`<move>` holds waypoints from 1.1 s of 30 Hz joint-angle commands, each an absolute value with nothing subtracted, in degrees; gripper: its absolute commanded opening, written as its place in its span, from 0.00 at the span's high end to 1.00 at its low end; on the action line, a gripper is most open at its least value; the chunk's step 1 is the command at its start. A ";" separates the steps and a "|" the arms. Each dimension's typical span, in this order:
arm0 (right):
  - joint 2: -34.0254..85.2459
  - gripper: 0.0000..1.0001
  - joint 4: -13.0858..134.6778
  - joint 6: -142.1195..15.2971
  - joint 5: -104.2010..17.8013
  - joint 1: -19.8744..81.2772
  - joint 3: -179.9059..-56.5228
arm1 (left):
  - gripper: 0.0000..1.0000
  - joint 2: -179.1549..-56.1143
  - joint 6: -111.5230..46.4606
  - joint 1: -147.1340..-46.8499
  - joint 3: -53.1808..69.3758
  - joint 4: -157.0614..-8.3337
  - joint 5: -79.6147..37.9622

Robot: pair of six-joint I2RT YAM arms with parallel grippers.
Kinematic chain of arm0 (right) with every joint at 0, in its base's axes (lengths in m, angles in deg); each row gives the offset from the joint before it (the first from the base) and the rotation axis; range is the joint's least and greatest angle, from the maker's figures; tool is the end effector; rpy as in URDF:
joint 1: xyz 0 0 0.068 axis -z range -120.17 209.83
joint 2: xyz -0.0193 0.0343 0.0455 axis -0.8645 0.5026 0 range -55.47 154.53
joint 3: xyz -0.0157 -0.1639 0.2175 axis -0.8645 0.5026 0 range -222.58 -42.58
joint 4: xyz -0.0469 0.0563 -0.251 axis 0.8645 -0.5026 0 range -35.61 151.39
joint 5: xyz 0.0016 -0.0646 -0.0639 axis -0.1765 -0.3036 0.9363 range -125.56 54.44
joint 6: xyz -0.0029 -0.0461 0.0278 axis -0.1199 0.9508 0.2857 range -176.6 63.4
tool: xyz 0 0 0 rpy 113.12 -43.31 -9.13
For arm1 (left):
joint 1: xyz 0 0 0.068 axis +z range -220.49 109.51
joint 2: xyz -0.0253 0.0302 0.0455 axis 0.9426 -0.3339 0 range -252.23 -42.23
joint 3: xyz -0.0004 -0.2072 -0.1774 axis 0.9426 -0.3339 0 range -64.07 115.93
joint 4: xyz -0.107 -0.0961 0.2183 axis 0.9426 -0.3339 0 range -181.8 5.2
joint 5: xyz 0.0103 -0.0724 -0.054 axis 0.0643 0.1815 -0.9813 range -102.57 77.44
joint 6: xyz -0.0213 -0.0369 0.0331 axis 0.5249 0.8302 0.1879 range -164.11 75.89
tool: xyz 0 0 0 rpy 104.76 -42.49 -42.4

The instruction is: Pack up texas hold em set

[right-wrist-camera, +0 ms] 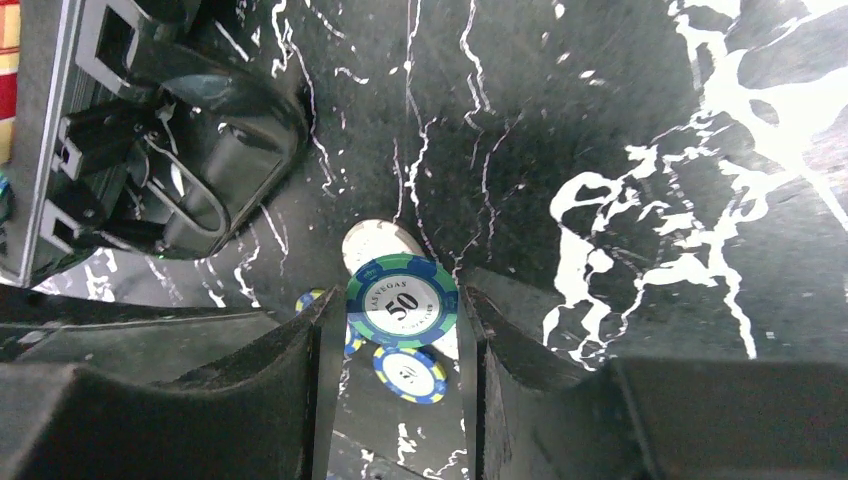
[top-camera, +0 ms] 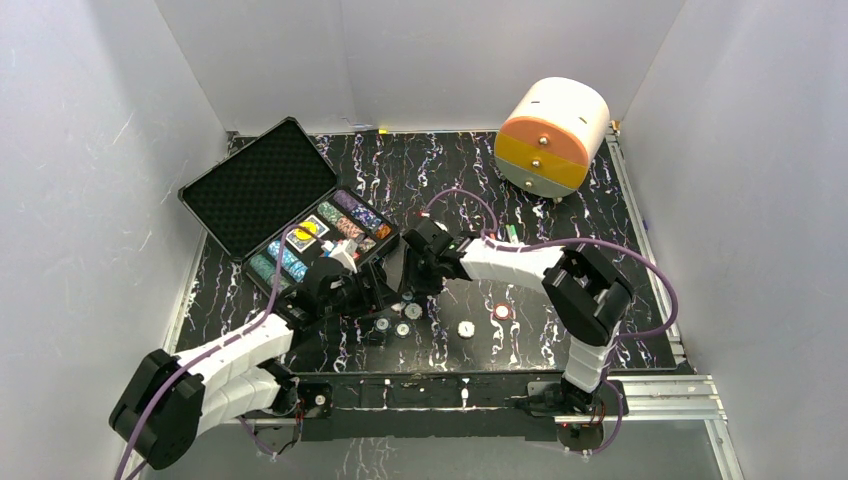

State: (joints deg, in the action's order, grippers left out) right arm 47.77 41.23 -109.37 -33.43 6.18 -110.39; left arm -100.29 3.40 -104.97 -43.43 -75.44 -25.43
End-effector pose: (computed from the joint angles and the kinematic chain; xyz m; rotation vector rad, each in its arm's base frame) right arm 0.2243 0.3027 0.1869 -0.0051 2.6824 0.6352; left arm 0.1664 -0.1238 0.1851 -0.1035 2.2389 -1.0705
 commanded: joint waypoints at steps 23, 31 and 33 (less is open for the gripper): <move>40.27 0.51 59.75 -126.96 -46.54 6.15 -100.40 | 1.00 -102.30 9.03 -106.62 -47.06 -62.80 -19.64; 35.34 0.23 56.40 -120.06 -42.22 8.58 -102.24 | 1.00 -100.37 -9.04 -106.62 -33.76 -86.74 -15.50; 30.99 0.19 55.57 -118.19 -38.96 9.93 -101.37 | 1.00 -100.65 -15.05 -106.62 -28.57 -96.44 -12.34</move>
